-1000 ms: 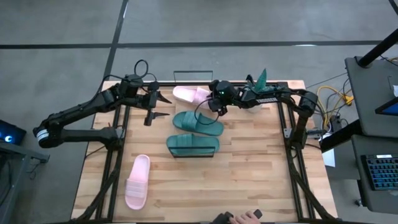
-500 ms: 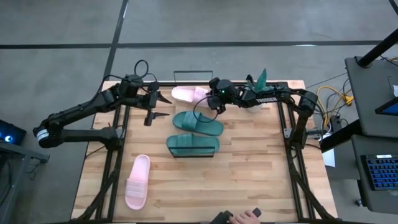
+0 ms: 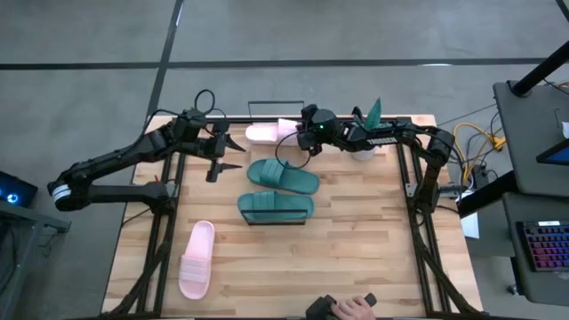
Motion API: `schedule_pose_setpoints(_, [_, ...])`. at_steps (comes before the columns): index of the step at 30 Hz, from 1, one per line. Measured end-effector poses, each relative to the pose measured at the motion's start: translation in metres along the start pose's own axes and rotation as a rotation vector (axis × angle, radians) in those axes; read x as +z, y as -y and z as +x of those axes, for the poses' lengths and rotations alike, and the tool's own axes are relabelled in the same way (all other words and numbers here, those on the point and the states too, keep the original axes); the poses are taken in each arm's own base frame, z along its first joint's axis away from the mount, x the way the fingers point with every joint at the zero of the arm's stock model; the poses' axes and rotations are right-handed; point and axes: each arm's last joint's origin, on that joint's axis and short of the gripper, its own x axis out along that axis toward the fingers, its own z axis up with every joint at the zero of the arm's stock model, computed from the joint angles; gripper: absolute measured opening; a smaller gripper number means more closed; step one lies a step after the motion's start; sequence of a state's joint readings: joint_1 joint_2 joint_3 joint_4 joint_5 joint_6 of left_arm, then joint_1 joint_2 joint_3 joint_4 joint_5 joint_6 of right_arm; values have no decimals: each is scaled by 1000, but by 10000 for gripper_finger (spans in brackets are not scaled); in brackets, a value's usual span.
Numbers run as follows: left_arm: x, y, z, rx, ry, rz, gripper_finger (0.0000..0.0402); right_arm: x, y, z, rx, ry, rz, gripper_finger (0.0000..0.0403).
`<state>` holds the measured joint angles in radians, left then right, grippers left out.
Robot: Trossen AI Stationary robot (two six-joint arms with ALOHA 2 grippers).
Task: Pick and place slides into the shelf
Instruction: Put the top pink slipper on the shelf
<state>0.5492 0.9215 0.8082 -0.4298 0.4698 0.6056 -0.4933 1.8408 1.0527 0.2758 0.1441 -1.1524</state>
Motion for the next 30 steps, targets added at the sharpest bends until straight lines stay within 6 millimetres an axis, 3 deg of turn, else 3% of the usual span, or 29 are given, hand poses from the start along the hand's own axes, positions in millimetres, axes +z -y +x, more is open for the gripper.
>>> schedule_pose_setpoints(6, [0,0,0,0,1,1,226,-3,3,0,-24,-6,9,9])
schedule_pose_setpoints(18, [-2,1,1,-2,-2,-1,226,-9,-11,17,18,-37,10,9])
schedule_pose_setpoints(30, [-3,1,1,-4,-6,-4,226,-3,4,31,-35,-86,33,8])
